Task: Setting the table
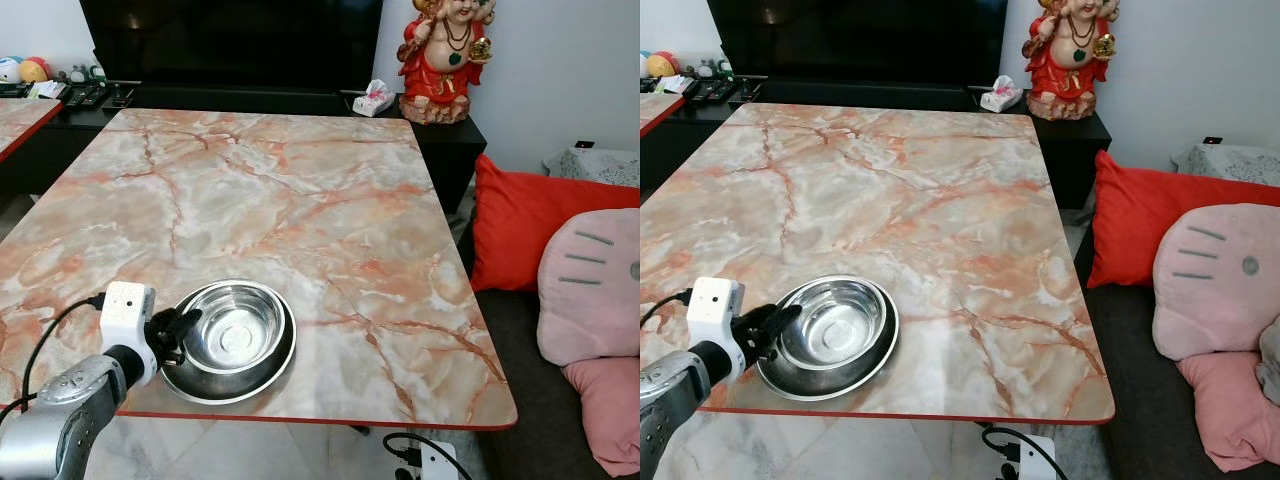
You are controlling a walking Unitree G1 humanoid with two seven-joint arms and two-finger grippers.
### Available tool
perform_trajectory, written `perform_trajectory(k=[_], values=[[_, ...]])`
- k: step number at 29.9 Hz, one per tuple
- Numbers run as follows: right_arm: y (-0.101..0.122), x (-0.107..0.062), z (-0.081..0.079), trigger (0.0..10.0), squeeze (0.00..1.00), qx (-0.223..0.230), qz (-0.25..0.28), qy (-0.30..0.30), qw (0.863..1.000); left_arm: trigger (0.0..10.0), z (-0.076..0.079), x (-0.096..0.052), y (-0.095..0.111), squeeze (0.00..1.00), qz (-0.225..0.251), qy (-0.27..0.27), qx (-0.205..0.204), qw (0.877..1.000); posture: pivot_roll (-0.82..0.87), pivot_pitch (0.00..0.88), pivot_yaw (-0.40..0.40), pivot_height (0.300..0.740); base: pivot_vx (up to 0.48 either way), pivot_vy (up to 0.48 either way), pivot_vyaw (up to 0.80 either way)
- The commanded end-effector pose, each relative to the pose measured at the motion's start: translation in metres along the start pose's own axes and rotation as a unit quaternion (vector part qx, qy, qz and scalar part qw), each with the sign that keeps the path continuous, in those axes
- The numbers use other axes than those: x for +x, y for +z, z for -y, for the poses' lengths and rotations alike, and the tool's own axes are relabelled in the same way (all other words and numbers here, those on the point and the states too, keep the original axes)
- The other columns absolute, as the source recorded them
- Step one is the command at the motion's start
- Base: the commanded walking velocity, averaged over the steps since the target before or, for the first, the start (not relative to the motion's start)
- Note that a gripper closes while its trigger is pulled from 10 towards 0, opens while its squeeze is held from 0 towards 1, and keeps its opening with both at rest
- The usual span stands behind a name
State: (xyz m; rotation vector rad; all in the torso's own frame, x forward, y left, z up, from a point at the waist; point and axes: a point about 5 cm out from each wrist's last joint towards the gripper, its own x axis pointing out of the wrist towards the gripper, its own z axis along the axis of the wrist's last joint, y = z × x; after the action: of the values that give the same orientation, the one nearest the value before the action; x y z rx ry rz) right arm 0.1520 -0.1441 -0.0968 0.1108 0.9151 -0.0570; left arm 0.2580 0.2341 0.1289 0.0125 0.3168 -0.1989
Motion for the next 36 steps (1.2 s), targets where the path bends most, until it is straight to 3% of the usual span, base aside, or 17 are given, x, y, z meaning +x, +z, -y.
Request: perform_trajectory(k=[1,4,6,7,8,9,11,13,16,20,25,31,36], values=[[0.000,0.000,0.001,10.0,0.00,-0.002,-0.004,-0.001,1.000,10.0,-0.005,0.001,0.007,0.00,0.013,0.017,0.020,1.000,0.13,0.016,-0.050,0.740,0.000,0.000,0.00],[0.000,0.000,0.001,10.0,0.00,-0.002,-0.004,-0.001,1.000,10.0,-0.005,0.002,0.013,0.00,0.031,0.025,0.041,0.998,0.13,0.016,-0.050,0.740,0.000,0.000,0.00],[0.000,0.000,0.001,10.0,0.00,0.000,-0.003,-0.001,1.000,10.0,-0.005,0.002,0.028,0.00,0.084,0.040,0.069,0.993,0.12,0.015,-0.050,0.740,0.000,0.000,0.00],[0.000,0.000,0.001,10.0,0.00,0.000,-0.003,-0.001,1.000,10.0,-0.005,0.002,0.028,0.00,0.084,0.040,0.069,0.993,0.12,0.015,-0.050,0.740,0.000,0.000,0.00],[0.000,0.000,0.001,10.0,0.00,0.000,-0.003,-0.001,1.000,10.0,-0.004,0.001,0.035,0.00,0.107,0.048,0.095,0.989,0.13,0.015,-0.052,0.740,0.000,0.000,0.00],[0.000,0.000,0.001,10.0,0.00,0.000,-0.003,-0.002,1.000,10.0,-0.001,0.001,0.045,0.00,0.149,0.074,0.139,0.976,0.13,0.015,-0.051,0.740,0.000,0.000,0.00],[0.000,0.000,0.001,10.0,0.00,0.000,-0.002,-0.003,1.000,10.0,0.002,0.001,0.048,0.00,0.171,0.088,0.162,0.968,0.12,0.016,-0.052,0.740,0.000,0.000,0.00],[0.001,0.000,0.002,10.0,0.00,0.003,0.002,-0.010,1.000,10.0,0.019,0.003,0.053,0.00,0.209,0.082,0.199,0.954,0.12,0.014,-0.053,0.740,0.000,0.000,0.00],[0.001,0.000,0.002,10.0,0.00,0.004,0.005,-0.016,1.000,10.0,0.039,0.010,0.056,0.00,0.237,0.061,0.200,0.949,0.12,0.010,-0.051,0.740,0.000,0.000,0.00],[0.001,0.000,0.002,10.0,0.00,0.007,0.009,-0.027,1.000,10.0,0.061,0.024,0.050,0.00,0.243,0.026,0.161,0.956,0.11,0.002,-0.047,0.740,0.000,0.000,0.00],[0.001,-0.001,0.003,10.0,0.00,0.008,0.012,-0.044,0.999,10.0,0.073,0.035,0.047,0.00,0.250,0.002,0.145,0.957,0.07,0.000,-0.034,0.740,0.000,0.000,0.00],[0.001,-0.001,0.005,10.0,0.00,0.008,0.014,-0.069,0.997,10.0,0.080,0.045,0.048,0.00,0.261,-0.015,0.158,0.952,0.03,0.000,-0.009,0.740,0.000,0.000,0.00],[-0.002,-0.016,0.071,10.0,0.00,0.017,0.062,-0.138,0.988,10.0,0.083,0.053,0.049,0.00,0.263,-0.030,0.156,0.951,-0.01,0.000,0.015,0.740,0.000,0.000,0.00]])
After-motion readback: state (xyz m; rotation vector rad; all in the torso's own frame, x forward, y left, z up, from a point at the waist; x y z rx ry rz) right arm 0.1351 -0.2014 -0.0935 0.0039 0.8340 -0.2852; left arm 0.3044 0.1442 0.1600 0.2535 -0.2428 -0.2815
